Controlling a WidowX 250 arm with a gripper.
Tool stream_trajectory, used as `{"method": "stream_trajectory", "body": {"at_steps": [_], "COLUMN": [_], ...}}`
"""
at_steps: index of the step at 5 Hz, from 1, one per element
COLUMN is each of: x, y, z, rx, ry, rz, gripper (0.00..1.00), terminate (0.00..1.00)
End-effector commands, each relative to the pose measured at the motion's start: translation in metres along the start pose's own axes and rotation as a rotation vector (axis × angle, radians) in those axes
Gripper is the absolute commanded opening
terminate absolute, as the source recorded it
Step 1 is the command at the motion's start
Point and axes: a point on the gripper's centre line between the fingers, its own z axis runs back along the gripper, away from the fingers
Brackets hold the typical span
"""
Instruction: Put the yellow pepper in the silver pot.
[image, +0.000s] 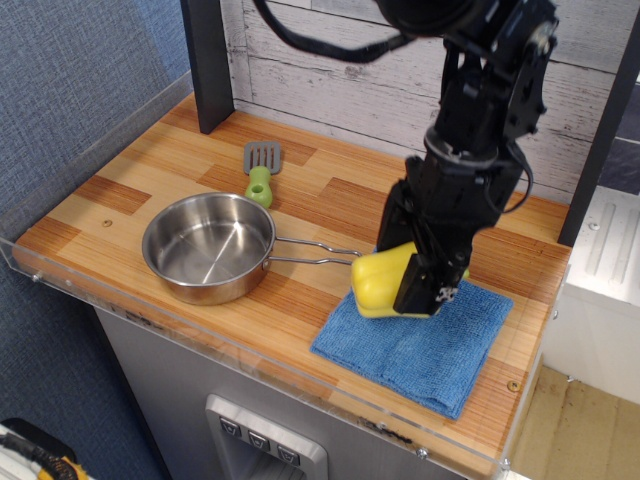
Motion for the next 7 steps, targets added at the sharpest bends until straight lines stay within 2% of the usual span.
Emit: {"method": "stream_trajectory", "body": {"at_steps": [1, 2, 3, 5, 7], "x": [-0.013, -0.009, -0.013, -0.057, -0.111], "y": [-0.007, -0.006, 0.000, 0.027, 0.057], "z": [0.035, 0.032, 0.027, 0.017, 0.012], "rx": [0.057, 0.057, 0.107, 0.260, 0.207], "ry": [-0.032, -0.002, 0.026, 0.032, -0.038], "rz": [0.357, 0.484, 0.539, 0.661, 0.798], "gripper": [0.00, 0.00, 0.00, 0.00, 0.00], "terminate": [0.00, 0.00, 0.00, 0.00, 0.00]}}
